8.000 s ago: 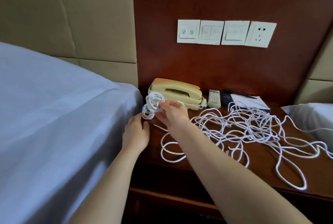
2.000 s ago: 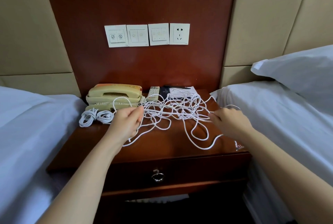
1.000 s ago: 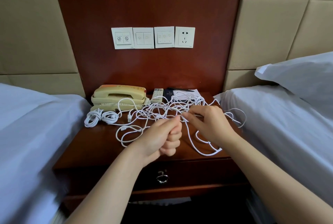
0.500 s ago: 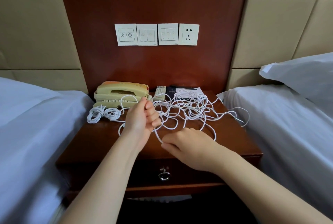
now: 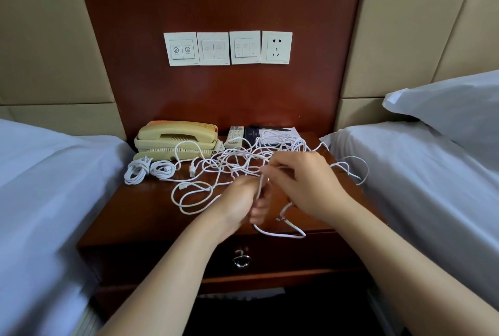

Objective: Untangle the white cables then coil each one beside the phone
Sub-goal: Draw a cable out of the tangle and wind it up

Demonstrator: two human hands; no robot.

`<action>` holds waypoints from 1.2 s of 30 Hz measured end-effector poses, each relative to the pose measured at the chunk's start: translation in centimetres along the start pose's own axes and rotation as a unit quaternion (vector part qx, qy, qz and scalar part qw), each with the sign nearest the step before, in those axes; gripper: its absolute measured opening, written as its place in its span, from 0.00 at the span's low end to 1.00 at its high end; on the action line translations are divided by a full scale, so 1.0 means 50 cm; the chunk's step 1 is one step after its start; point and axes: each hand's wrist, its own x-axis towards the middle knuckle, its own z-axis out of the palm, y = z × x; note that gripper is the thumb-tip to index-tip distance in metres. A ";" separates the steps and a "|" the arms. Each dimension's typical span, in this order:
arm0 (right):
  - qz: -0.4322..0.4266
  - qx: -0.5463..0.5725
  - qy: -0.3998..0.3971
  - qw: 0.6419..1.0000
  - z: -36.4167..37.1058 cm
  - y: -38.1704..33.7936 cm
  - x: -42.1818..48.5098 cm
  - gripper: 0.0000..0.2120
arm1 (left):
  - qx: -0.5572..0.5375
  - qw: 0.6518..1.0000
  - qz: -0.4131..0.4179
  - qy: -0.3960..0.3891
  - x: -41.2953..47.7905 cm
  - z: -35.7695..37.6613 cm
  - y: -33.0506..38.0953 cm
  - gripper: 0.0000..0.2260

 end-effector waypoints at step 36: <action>0.265 0.388 -0.298 0.831 0.078 -0.046 -0.043 0.15 | -0.280 0.921 0.061 0.264 0.009 -0.075 0.020 0.19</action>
